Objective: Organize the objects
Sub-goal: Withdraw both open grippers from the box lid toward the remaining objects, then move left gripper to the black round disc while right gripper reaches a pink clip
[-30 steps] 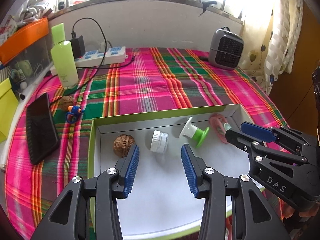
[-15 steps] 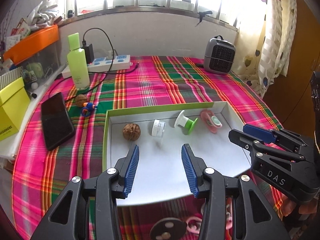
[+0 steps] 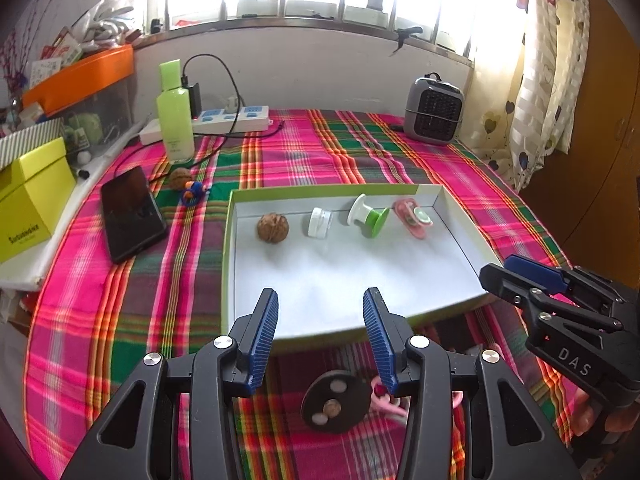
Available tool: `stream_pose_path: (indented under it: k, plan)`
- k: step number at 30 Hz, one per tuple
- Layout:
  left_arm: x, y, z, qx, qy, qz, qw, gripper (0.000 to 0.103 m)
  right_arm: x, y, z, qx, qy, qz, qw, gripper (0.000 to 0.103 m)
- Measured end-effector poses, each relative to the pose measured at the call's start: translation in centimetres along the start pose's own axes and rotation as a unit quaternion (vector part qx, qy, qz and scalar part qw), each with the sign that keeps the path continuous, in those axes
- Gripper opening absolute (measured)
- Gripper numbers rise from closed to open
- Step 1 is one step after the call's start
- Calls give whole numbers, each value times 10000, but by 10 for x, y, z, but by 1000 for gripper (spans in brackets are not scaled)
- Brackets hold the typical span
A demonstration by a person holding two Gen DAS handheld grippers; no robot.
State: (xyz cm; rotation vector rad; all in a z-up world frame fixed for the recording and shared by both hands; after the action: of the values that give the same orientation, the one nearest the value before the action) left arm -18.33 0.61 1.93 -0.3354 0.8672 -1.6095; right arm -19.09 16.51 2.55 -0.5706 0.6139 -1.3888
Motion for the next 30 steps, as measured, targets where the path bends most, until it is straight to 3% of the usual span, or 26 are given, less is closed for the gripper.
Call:
stream_pose_path:
  k: [17,30]
  plan:
    - [20,46,30,-22,244,302,9992,45,-17,48,25,95,101,-309,9994,35]
    - [15,60,20,214,520,316,9979,50,-22,73,23,271,-3,-292,9992,36]
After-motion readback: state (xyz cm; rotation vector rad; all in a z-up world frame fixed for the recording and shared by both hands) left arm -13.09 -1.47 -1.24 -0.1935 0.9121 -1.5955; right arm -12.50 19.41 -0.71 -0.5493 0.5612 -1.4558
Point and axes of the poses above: each gripper's, at about its wrist camera, not at the fingertips, and z roughly against the way its jaws point, x to its left, y to its underside, the point moved 6 cm from there along -z, roughly the way its jaws point, and after that the axes turned 12 degrees about y, right-handed, at the moved point
